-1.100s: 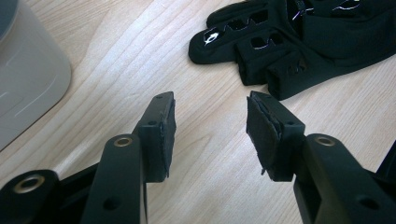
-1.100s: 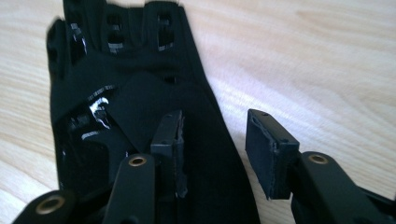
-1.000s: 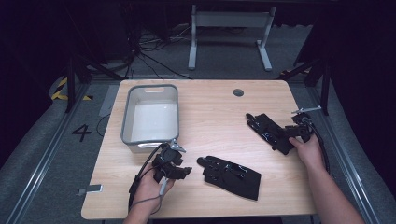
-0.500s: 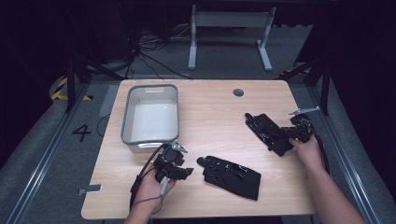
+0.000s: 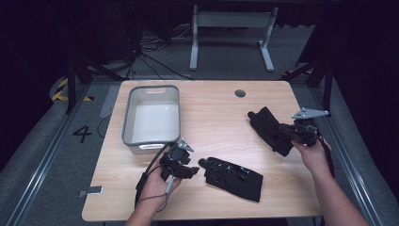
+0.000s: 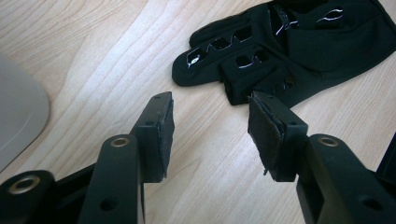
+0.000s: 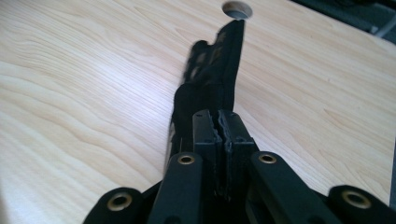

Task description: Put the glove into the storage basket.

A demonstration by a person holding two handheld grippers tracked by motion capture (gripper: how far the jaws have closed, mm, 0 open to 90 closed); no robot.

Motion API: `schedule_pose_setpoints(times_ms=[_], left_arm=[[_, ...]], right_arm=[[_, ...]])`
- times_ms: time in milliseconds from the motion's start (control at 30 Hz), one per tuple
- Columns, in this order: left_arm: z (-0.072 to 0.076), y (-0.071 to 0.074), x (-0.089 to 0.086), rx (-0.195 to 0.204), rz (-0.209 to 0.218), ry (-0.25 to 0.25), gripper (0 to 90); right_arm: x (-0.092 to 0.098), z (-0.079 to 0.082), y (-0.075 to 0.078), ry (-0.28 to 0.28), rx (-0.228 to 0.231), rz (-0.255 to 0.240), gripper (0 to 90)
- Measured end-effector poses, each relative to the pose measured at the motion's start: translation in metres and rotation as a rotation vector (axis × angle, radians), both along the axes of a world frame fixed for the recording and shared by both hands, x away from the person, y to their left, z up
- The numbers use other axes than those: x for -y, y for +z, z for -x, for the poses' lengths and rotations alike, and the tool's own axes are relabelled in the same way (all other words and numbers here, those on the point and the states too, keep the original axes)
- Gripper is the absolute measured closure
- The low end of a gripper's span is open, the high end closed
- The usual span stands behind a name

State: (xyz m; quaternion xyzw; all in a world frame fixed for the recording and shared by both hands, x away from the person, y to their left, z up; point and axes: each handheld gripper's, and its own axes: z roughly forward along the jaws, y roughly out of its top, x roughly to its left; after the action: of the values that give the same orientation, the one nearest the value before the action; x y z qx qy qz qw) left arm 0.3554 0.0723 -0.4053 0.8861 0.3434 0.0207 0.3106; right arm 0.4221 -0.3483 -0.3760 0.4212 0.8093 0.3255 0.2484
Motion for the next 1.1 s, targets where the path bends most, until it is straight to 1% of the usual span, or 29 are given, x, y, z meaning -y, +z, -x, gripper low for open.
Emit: schedule_pose_setpoints(times_ms=[67,167,267,333,500,567,633,700,833,900,1000,1033,1100], left_arm=[[-0.001,0.000,0.002,0.003,0.000,-0.008,50.8],[-0.003,0.001,0.005,0.003,0.004,-0.013,50.8],[-0.005,0.001,0.008,0.007,0.002,-0.023,50.8],[-0.006,0.002,0.009,0.009,0.005,-0.027,50.9],[-0.007,0.004,0.010,0.018,0.009,-0.029,51.0],[-0.007,0.004,0.008,0.018,0.011,-0.025,50.9],[-0.007,0.005,0.007,0.019,0.012,-0.020,50.9],[-0.008,0.005,0.005,0.018,0.018,-0.014,50.9],[-0.008,0.006,0.003,0.021,0.021,-0.009,51.0],[-0.008,0.006,0.003,0.021,0.021,-0.010,51.0],[-0.008,0.006,0.003,0.022,0.020,-0.011,51.0],[-0.007,0.006,0.003,0.022,0.020,-0.010,51.0],[-0.007,0.006,0.003,0.022,0.021,-0.008,51.0]], right_arm=[[-0.004,0.006,0.005,0.017,0.010,-0.009,86.2],[-0.010,0.017,0.013,0.058,0.027,-0.025,86.2],[-0.017,0.026,0.019,0.096,0.042,-0.029,86.2],[-0.025,0.034,0.023,0.129,0.059,-0.025,86.2],[-0.044,0.047,0.028,0.195,0.071,-0.018,86.2],[-0.050,0.051,0.029,0.219,0.070,-0.015,86.2],[-0.056,0.054,0.029,0.244,0.068,-0.024,86.2],[-0.062,0.057,0.028,0.268,0.063,-0.019,86.2],[-0.070,0.060,0.026,0.298,0.056,-0.019,86.2],[-0.077,0.063,0.023,0.326,0.053,-0.009,86.1],[-0.081,0.064,0.021,0.340,0.049,-0.005,86.1],[-0.086,0.065,0.018,0.352,0.051,0.013,86.1],[-0.089,0.066,0.017,0.361,0.055,0.023,86.1]])
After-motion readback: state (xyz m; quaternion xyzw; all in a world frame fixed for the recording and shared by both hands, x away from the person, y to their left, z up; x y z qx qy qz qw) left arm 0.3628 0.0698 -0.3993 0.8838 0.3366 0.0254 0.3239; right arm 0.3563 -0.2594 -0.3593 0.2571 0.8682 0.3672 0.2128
